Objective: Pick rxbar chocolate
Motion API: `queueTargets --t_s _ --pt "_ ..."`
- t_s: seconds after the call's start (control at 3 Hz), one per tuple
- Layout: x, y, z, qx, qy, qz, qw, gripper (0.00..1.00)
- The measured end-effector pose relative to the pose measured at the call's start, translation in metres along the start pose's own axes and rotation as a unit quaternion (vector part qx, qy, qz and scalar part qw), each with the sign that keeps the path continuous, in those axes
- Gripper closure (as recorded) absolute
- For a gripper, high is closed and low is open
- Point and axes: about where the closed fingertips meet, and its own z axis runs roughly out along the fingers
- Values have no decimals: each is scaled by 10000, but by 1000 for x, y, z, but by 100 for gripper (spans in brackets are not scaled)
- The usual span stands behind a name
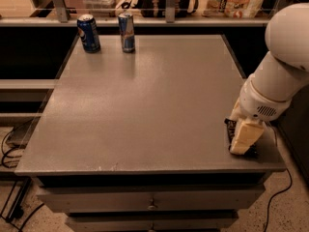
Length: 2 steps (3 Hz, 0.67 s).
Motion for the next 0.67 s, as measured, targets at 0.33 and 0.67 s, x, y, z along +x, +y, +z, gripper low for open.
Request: queueTargets --t_s 0.33,0.67 --pt "-12 -7 -32 344 -139 -120 9992 100" --pt "-32 -18 -85 775 -259 -285 9962 100"
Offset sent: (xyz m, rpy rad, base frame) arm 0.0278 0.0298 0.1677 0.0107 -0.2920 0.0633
